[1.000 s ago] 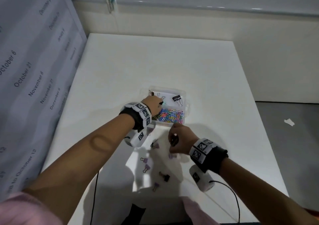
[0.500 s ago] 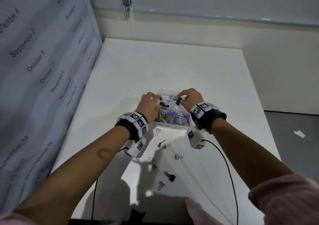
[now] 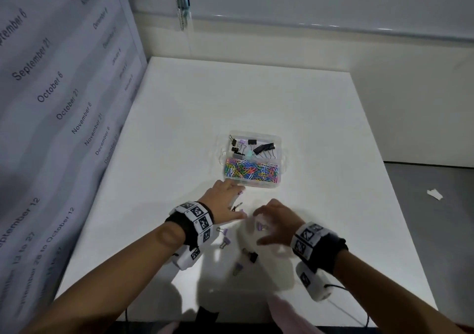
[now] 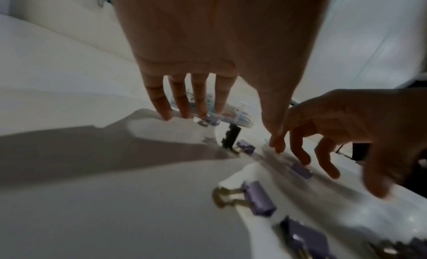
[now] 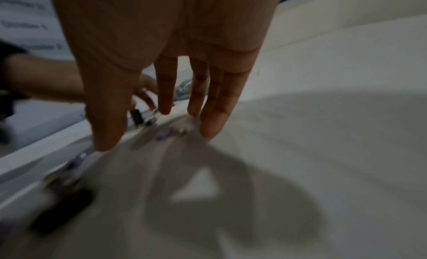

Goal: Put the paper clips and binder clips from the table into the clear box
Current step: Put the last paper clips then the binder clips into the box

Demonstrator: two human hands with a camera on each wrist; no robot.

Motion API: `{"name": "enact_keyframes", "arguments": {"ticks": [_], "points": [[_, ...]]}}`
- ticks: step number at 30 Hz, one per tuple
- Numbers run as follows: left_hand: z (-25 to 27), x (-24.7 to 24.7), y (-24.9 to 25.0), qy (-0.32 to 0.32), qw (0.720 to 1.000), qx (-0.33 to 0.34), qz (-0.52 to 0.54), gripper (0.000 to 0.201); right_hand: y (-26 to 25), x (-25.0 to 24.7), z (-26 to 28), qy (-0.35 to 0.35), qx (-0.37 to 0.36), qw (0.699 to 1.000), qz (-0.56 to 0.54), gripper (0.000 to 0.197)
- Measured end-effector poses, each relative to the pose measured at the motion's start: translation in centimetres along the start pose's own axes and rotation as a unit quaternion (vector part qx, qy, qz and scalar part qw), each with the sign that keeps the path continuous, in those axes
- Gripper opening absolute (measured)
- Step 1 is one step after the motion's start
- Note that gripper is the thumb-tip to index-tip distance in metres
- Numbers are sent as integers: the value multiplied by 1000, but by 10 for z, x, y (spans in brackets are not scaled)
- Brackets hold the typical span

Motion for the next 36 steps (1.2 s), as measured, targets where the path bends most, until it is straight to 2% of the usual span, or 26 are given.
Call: {"name": "enact_keyframes", "arguments": {"ticks": [4,6,8,10,14,16,22,24,27,31,36], "points": [[1,4,8,-28,999,38,-10,50,-8,31,13,-47,-16,999,22,88],[5,4,9,-36,998,54,6,33,-13,42,18,-55,-31,997,50,91],[11,4,8,-41,998,56,8,25,-18,51,19,-65,-48,994,77,88],[17,5,5,-43,998,56,-4,25,-22,58,17,-75,-61,992,82,77],[28,7,-4,-46,997,41,-36,25,-29,61,11,-86,-83,992,28,36],[33,7,-6,-40,997,37,-50,24,-29,59,6,-96,-82,991,37,25],[39,7,-6,-37,996,20,-76,18,-24,52,-2,-43,-92,993,52,20],[37,7,-4,-37,996,14,-75,17,-24,46,-5,-40,-72,994,67,14],[33,6,-3,-35,996,-9,-81,16,-17,34,-9,-41,-24,995,83,40],[26,7,-8,-12,999,-27,-29,18,-5,22,-3,-9,0,998,70,46],[19,1,-7,23,997,-27,74,18,-7,-19,-5,-1,43,999,25,32]]}}
Point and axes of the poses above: each hand's wrist, its own z-axis away from the middle knuckle, its own x-axis out of the palm, y = z × x, the point moved 1 cm from there along -z, towards the middle knuckle, and after that the axes turned 8 degrees about -z, right-handed, at the moved point
